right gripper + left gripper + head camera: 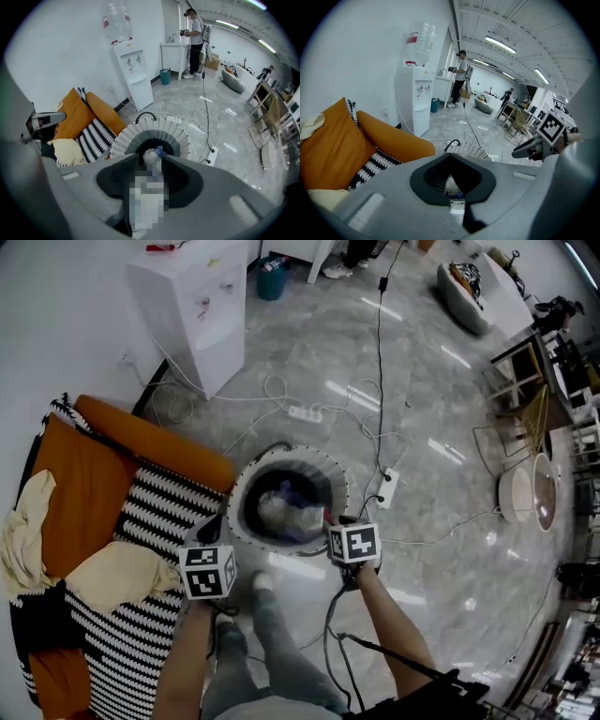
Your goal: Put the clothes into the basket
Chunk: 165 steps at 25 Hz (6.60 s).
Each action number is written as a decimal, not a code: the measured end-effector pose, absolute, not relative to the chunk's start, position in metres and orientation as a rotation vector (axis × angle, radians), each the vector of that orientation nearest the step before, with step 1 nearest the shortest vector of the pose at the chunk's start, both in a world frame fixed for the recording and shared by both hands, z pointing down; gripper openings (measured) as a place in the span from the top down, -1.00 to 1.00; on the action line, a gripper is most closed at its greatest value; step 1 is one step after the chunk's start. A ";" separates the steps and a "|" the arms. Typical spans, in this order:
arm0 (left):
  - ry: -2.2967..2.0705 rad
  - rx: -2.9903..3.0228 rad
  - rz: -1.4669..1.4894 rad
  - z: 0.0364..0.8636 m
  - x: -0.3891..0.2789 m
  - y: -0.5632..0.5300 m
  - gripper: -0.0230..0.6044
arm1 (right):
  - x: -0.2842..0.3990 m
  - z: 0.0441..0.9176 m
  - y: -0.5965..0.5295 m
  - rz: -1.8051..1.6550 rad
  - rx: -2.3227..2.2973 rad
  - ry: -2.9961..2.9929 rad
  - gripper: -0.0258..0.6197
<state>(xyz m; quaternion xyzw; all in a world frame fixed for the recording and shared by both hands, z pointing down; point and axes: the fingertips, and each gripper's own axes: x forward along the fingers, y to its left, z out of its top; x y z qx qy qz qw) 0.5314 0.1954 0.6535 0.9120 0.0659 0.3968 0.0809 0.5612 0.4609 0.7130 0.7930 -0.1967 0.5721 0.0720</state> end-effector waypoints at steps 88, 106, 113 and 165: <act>-1.466 1.907 0.594 0.645 -0.054 -0.385 0.92 | 0.204 0.625 -0.429 0.821 1.378 -1.998 0.44; -1.484 1.710 0.569 0.715 -0.097 -0.360 0.92 | 0.200 0.677 -0.442 0.840 1.387 -1.843 0.44; -1.446 1.734 0.609 0.719 -0.092 -0.356 0.92 | 0.204 0.685 -0.457 1.007 1.541 -1.794 0.44; -1.402 2.211 0.500 0.541 0.027 -0.314 0.92 | 0.282 0.461 -0.342 0.592 1.942 -2.017 0.88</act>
